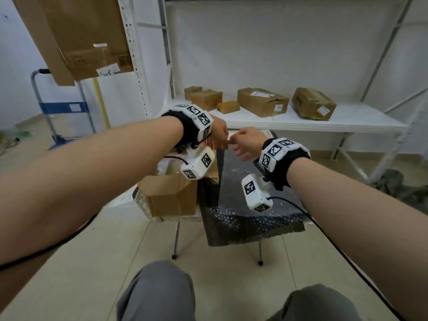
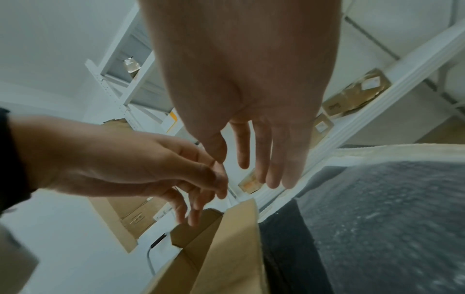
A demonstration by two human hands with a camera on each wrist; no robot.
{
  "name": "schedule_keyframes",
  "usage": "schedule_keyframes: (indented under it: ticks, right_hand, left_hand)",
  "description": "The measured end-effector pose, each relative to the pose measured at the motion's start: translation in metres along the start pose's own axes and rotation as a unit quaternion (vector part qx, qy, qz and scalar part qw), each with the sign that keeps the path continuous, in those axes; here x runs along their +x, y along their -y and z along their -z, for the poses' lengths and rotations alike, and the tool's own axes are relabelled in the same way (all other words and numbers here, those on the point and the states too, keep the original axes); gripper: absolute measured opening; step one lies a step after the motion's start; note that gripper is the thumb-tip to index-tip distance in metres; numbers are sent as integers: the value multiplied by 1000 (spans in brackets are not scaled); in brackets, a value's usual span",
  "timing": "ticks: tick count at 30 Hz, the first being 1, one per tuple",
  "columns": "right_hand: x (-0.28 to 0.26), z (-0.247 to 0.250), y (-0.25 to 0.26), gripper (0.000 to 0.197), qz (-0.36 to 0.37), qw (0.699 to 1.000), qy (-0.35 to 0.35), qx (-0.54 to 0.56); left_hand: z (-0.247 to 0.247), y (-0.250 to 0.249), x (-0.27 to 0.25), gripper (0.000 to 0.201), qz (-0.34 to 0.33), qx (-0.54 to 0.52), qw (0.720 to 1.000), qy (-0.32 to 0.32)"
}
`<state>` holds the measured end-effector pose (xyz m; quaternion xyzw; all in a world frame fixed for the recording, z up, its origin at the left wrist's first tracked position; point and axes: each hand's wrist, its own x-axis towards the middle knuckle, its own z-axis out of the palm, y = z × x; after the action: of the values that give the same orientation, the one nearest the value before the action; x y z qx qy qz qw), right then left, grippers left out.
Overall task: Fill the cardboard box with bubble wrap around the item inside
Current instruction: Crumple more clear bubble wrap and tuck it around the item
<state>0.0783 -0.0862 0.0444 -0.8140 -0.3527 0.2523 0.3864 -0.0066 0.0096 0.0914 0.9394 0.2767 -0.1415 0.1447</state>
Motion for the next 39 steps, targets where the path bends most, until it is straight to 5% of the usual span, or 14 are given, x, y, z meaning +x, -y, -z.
schedule_keyframes:
  ticks: [7,16,19,21,23,27,32,39]
  right_hand:
    - [-16,24,-59,16,-53,998,-7,-30]
    - [-18,12,-127,13,-112,994,-20,2]
    - [-3,-4,-149,10,-125,991,-33,45]
    - [25,-17,-182,26,-138,986,-57,77]
    - [50,-28,-214,25,-137,982,-70,109]
    - [47,-37,-221,10,-135,969,-127,164]
    - [21,-33,-201,20,-135,951,-153,234]
    - [9,-21,-206,10,-113,927,-121,337]
  left_hand:
    - [-64,-51,17,26,-41,-38,998,4]
    - [-128,-52,43,40,-65,-19,997,31]
    - [-151,-46,54,77,-72,-21,994,80]
    - [-170,-40,58,100,-97,-59,987,114]
    - [-189,-35,66,110,-115,-60,987,90]
    - [-210,-22,77,87,-137,-25,990,-8]
    - [-216,6,90,41,-171,-178,968,-54]
    - [-219,14,84,11,-154,-290,935,-136]
